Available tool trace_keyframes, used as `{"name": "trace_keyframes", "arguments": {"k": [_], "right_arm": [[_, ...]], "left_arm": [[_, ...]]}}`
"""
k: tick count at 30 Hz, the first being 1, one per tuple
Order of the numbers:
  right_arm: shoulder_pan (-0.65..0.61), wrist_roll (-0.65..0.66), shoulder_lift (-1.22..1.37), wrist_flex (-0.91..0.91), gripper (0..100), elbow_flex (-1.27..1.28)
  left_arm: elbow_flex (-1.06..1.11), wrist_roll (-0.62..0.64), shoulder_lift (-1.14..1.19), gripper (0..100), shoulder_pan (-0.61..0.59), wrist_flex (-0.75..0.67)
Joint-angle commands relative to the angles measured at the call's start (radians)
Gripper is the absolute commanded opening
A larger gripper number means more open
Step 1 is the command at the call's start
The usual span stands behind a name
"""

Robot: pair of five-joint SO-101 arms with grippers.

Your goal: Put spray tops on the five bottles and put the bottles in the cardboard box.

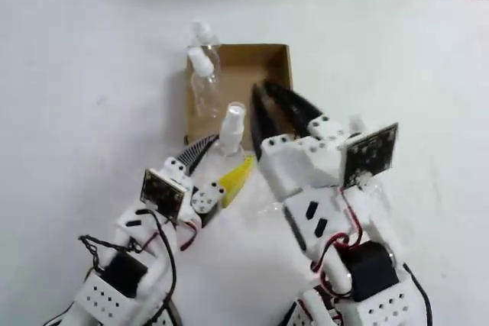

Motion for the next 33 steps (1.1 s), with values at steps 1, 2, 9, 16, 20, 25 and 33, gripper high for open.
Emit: {"name": "trace_keyframes", "arguments": {"k": [1,2,9,16,20,25,33], "right_arm": [[0.071,0.011,0.028,0.03,1.5,-0.015],[0.079,0.011,0.047,0.031,1.5,-0.005],[0.076,0.012,0.205,-0.104,1.5,-0.015],[0.061,0.012,0.358,-0.051,1.5,-0.084],[-0.002,0.012,0.332,-0.015,1.5,-0.084],[-0.087,0.012,0.249,0.082,1.5,-0.084],[-0.042,0.014,0.177,0.147,1.5,-0.087]], "left_arm": [[-0.002,-0.008,-0.016,13,-0.007,-0.006],[-0.002,-0.008,-0.016,13,-0.007,-0.006],[-0.002,-0.008,-0.016,13,-0.007,0.003],[-0.002,-0.009,-0.019,13,-0.005,0.02],[-0.002,-0.009,-0.019,13,-0.005,0.02],[-0.002,-0.009,-0.019,13,-0.005,0.02],[-0.002,-0.009,-0.019,13,-0.005,0.02]]}}
